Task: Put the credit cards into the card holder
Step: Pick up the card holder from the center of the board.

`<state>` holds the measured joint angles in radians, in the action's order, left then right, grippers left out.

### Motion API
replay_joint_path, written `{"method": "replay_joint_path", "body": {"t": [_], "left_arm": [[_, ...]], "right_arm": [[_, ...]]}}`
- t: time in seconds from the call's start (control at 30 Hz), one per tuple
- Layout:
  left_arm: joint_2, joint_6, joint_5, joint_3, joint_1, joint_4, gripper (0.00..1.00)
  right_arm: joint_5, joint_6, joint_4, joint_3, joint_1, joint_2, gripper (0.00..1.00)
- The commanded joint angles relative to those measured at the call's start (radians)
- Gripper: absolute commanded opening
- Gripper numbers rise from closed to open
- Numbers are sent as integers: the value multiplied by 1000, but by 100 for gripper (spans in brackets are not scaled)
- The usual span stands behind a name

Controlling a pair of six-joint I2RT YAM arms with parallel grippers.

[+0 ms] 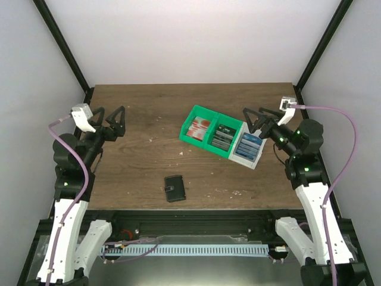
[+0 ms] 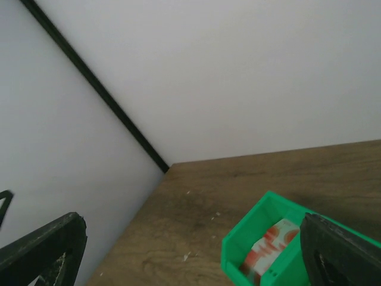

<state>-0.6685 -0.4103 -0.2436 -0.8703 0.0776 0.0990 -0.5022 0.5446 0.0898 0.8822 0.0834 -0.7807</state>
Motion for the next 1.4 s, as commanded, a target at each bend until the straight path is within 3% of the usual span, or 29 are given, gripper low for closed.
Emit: {"method": "replay_joint_path", "body": {"t": [0.0, 0.2, 0.33, 0.5, 0.67, 0.8, 1.03, 1.37], "left_arm": [[12, -120, -98, 46, -29, -29, 100], [29, -247, -134, 142, -42, -94, 100], [-27, -274, -189, 187, -12, -112, 100], [-164, -227, -245, 154, 116, 42, 99], [-272, -237, -165, 133, 238, 284, 100], [-306, -274, -123, 195, 343, 346, 98], [-402, -370, -39, 274, 458, 417, 81], [-512, -413, -119, 377, 471, 265, 65]], "right_arm": [[-221, 11, -45, -17, -34, -19, 100], [-335, 9, -119, -95, -17, -69, 100], [-222, -31, -94, -112, 99, -131, 100], [-49, -48, -94, -148, 297, -214, 100], [69, -31, -94, -195, 455, -301, 100], [158, -5, -41, -199, 587, -385, 99], [248, 84, 15, -171, 754, -571, 73], [251, 164, -25, -143, 808, -724, 63]]}}
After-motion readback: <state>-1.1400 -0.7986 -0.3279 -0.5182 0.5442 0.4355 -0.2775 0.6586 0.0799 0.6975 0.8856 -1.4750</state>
